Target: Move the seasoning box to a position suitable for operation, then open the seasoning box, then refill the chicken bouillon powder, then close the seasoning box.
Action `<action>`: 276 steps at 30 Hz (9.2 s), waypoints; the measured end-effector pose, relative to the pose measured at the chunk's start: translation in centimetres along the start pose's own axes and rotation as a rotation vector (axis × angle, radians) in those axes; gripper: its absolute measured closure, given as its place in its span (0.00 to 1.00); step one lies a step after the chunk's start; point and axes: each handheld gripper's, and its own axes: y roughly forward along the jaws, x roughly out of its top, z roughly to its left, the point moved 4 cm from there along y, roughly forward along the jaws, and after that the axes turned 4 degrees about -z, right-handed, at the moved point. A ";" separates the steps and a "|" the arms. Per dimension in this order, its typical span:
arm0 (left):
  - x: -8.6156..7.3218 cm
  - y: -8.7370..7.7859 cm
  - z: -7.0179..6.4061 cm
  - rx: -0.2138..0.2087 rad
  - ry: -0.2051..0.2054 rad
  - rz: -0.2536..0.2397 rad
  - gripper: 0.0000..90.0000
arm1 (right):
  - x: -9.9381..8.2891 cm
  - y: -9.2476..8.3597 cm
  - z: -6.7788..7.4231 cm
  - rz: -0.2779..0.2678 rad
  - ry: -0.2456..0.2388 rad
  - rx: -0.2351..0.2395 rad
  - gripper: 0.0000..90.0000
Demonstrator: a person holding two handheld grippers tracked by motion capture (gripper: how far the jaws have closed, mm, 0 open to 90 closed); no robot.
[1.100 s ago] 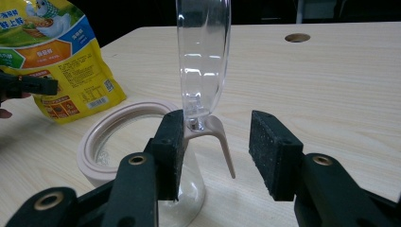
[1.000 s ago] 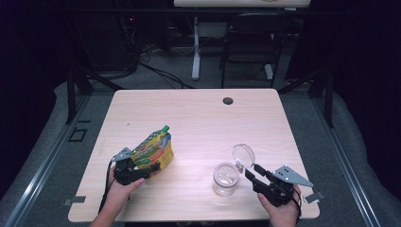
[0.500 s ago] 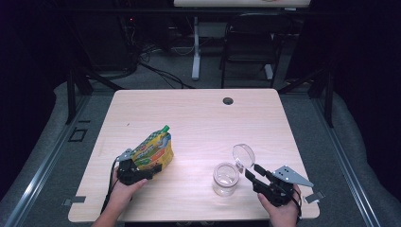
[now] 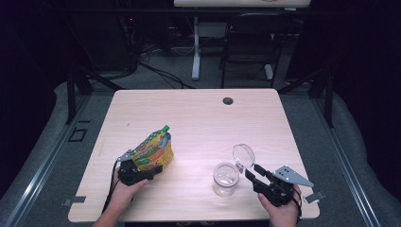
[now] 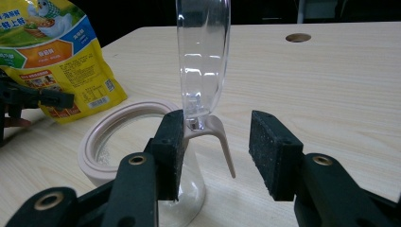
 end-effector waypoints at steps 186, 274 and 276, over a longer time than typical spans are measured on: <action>2.5 -6.0 -3.5 0.213 0.321 -0.089 0.62 | 1.4 2.0 -0.1 0.022 0.052 0.092 0.71; 0.4 -1.5 -9.5 0.316 0.817 0.098 0.62 | 0.5 1.0 5.5 0.054 -0.275 0.109 0.73; 0.4 -1.4 -9.6 0.319 0.826 0.103 0.62 | 0.4 1.0 5.6 0.056 -0.279 0.109 0.73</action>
